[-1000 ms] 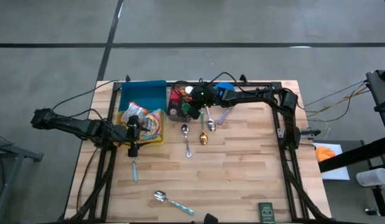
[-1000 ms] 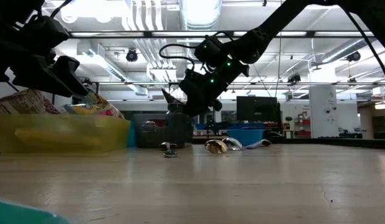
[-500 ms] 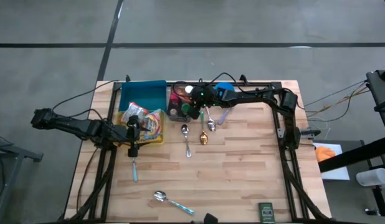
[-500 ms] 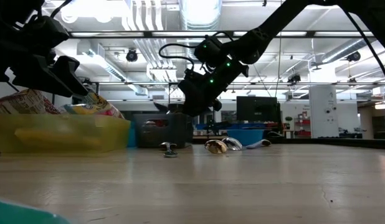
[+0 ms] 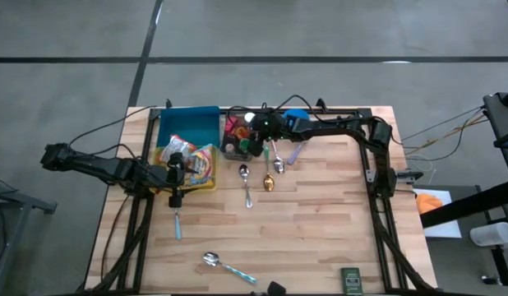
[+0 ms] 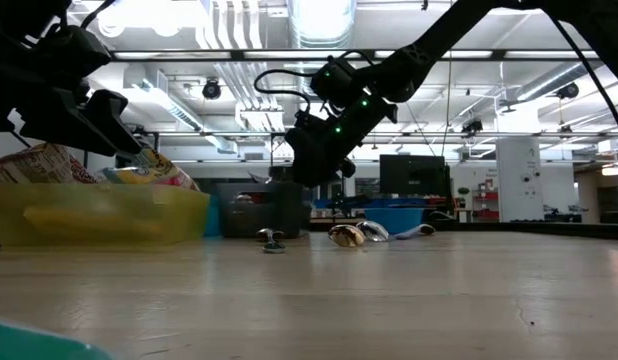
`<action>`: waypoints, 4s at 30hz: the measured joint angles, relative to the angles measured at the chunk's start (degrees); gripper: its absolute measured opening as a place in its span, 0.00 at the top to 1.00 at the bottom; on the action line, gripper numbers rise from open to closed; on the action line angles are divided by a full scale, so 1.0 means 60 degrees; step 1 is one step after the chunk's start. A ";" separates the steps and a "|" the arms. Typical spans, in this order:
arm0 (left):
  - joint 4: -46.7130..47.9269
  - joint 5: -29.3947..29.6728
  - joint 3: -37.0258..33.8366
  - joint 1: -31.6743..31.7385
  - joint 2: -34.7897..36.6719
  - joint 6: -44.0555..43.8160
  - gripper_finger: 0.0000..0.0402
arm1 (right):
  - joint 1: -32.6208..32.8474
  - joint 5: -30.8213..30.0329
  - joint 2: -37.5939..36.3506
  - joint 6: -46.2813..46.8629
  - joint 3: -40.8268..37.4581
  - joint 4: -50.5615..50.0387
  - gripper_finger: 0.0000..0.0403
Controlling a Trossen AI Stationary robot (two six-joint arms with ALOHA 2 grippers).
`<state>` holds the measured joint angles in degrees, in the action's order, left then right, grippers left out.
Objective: Pick & Place Food Item
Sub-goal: Put the green seasoning can into the black bin
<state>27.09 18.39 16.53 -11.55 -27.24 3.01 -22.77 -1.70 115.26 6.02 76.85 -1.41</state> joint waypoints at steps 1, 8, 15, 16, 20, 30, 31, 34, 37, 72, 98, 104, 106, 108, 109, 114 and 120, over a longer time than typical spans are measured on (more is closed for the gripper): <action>-0.0003 -0.0003 0.0000 0.0000 0.0000 0.0000 0.32 | -0.0003 -0.0007 0.0000 0.0003 0.0031 -0.0009 0.44; -0.0003 -0.0002 0.0000 0.0000 0.0000 -0.0004 0.32 | -0.0011 -0.0011 -0.0019 0.0032 0.0081 0.0016 0.44; -0.0004 -0.0004 -0.0003 -0.0003 0.0000 -0.0029 0.32 | 0.0068 0.0000 -0.0572 -0.0086 0.0093 0.0055 0.44; -0.0002 -0.0004 -0.0001 0.0000 0.0000 -0.0029 0.32 | 0.0100 0.0003 -0.0669 -0.0084 0.0093 0.0050 0.44; 0.0000 -0.0004 -0.0003 -0.0004 0.0000 -0.0029 0.32 | 0.0333 0.0008 -0.1086 -0.0113 0.0043 -0.0053 0.44; 0.0000 -0.0004 -0.0001 -0.0004 0.0000 -0.0029 0.32 | 0.1143 -0.0794 -0.2054 0.0394 -0.0027 -0.1183 0.44; -0.0002 -0.0004 0.0000 -0.0004 0.0000 -0.0027 0.32 | 0.1220 -0.0866 -0.2171 0.0626 -0.0027 -0.1497 0.44; -0.0001 -0.0003 -0.0002 -0.0004 0.0000 -0.0025 0.32 | 0.1449 -0.0974 -0.2536 0.1215 -0.0045 -0.2302 0.44; 0.0000 0.0000 0.0000 -0.0004 -0.0003 -0.0025 0.32 | 0.1689 -0.1034 -0.2935 0.1648 -0.0051 -0.3202 0.44; -0.0002 -0.0004 -0.0002 -0.0004 0.0000 -0.0004 0.32 | 0.8674 -0.2409 -0.4747 1.5881 -0.0181 -1.1618 0.44; 0.0000 -0.0004 -0.0002 -0.0001 0.0000 -0.0025 0.32 | 1.2126 0.1030 -0.2207 2.1188 0.0887 -1.0086 0.44; 0.0000 -0.0002 -0.0001 -0.0002 0.0000 -0.0025 0.32 | 1.2326 0.2393 -0.1509 2.1403 0.1389 -1.0238 0.44; 0.0000 -0.0003 -0.0002 -0.0001 0.0000 -0.0025 0.32 | 1.2433 0.2776 -0.1316 2.1553 0.1541 -1.0426 0.44; 0.0000 -0.0002 -0.0002 -0.0004 0.0000 -0.0022 0.32 | 1.2584 0.2913 -0.1127 2.1672 0.1672 -1.0513 0.44; 0.0000 -0.0004 0.0000 -0.0002 0.0000 -0.0022 0.32 | 1.2658 0.2975 -0.1040 2.1685 0.1713 -1.0517 0.44; 0.0000 -0.0004 0.0000 -0.0004 0.0004 0.0000 0.32 | 1.3014 0.3060 -0.0407 2.1755 0.1847 -1.0778 0.43; 0.0003 -0.0004 -0.0001 -0.0004 0.0004 0.0000 0.32 | 1.3178 0.3053 0.0101 2.1970 0.2023 -1.1061 0.28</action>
<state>27.11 18.37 16.53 -11.57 -27.22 3.01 56.30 16.62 115.87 137.84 88.99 -67.78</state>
